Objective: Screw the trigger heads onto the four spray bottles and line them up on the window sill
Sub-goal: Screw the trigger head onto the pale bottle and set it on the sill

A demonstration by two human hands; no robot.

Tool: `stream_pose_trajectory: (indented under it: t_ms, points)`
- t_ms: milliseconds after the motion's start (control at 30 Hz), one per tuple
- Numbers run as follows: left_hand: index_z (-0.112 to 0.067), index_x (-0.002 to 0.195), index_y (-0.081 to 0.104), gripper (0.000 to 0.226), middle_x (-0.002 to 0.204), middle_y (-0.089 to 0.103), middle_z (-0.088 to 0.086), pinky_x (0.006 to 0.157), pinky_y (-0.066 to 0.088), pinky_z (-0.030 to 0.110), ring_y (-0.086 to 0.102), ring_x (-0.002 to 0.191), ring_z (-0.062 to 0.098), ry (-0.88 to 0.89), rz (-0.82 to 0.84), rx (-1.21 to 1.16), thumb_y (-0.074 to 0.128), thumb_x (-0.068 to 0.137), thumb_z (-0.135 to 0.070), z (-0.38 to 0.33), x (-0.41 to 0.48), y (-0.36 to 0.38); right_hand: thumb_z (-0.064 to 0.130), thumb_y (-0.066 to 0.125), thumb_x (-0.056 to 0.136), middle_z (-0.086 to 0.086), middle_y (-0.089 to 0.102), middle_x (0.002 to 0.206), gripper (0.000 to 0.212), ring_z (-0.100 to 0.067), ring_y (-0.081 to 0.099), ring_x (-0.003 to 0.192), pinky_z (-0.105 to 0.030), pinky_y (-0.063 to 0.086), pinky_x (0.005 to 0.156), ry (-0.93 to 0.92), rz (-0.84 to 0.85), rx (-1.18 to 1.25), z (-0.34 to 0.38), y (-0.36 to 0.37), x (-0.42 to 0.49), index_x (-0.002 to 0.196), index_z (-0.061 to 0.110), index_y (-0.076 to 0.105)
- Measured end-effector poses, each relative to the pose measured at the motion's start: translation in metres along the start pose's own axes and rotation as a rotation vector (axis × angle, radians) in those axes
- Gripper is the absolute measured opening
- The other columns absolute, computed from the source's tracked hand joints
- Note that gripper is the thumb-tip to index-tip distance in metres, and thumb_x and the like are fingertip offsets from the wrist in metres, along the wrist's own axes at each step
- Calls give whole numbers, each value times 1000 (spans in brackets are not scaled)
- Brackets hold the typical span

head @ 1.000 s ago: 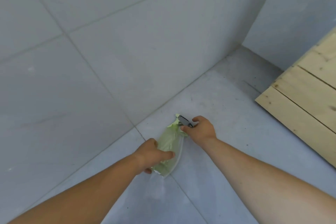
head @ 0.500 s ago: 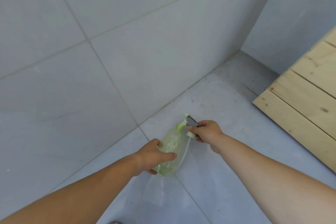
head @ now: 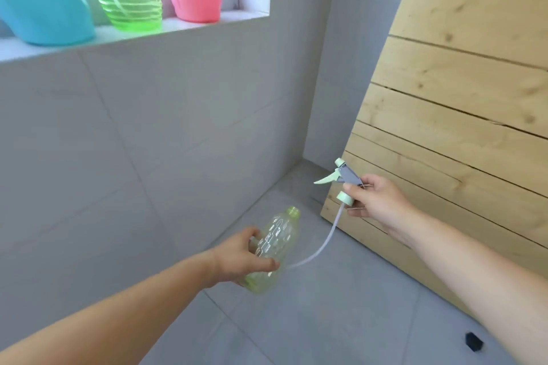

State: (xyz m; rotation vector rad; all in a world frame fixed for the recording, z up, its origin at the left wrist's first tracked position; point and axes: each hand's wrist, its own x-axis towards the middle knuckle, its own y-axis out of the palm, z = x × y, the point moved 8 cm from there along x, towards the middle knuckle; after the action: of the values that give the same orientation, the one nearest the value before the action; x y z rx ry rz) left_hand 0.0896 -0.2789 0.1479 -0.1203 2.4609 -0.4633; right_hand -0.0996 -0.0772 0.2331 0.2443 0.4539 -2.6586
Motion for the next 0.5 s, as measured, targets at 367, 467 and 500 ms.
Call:
stream_pose_trajectory:
  t_ms: [367, 467, 500]
  points:
    - [-32, 118, 52, 67, 107, 73, 0, 85, 61, 42, 73, 98, 21, 223, -131, 218, 81, 60, -48, -88, -110, 9, 15, 59, 98, -5, 65, 91, 8, -21, 66, 82, -30, 58, 67, -374, -334, 364, 118, -143, -125, 95, 19, 64]
    - [-30, 121, 53, 73, 108, 74, 2, 87, 61, 42, 72, 100, 22, 234, -160, 219, 80, 56, -49, -90, -121, 6, 14, 59, 98, -10, 63, 95, 8, -23, 65, 82, -28, 59, 63, -382, -322, 393, 120, -143, -133, 96, 18, 65]
    - [-30, 120, 53, 73, 109, 74, 2, 87, 61, 43, 73, 101, 22, 237, -165, 210, 80, 55, -49, -91, -123, 6, 14, 59, 98, -12, 63, 98, 8, -24, 65, 84, -30, 59, 64, -383, -317, 397, 120, -142, -135, 96, 17, 65]
